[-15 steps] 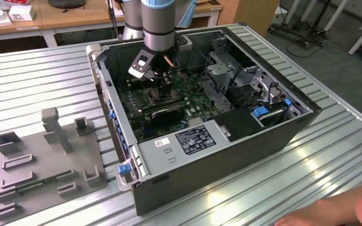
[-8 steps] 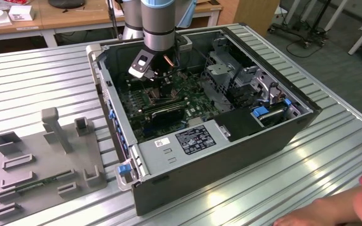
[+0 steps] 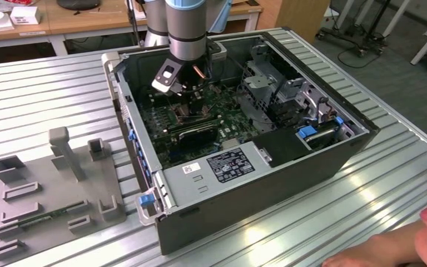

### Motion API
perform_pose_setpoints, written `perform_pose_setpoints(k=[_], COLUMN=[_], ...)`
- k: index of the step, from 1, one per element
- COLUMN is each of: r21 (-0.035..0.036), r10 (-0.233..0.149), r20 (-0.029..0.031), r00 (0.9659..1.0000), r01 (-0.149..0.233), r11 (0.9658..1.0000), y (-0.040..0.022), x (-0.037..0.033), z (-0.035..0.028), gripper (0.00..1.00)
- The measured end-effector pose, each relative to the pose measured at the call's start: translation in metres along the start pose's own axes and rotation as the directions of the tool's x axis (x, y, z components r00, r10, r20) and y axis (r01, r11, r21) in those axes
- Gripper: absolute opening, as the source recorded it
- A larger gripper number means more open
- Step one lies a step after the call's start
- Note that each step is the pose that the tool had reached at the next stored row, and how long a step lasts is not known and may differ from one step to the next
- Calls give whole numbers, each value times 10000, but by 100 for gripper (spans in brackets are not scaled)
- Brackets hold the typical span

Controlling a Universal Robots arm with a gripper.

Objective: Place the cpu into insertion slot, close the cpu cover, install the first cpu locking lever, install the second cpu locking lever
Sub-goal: 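Place the cpu into insertion slot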

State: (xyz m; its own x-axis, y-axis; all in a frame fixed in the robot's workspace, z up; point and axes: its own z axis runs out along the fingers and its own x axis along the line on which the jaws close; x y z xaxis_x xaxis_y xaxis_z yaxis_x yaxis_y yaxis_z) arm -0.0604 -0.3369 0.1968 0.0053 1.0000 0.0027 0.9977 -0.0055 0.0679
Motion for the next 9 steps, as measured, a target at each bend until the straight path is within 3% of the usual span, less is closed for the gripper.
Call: perform_pose_setpoints(k=[9], r21=[-6], r10=[1], r20=[-1], r00=[10000], r01=[-1], r11=[10000], y=[-1], x=[0], z=[7], gripper=[55])
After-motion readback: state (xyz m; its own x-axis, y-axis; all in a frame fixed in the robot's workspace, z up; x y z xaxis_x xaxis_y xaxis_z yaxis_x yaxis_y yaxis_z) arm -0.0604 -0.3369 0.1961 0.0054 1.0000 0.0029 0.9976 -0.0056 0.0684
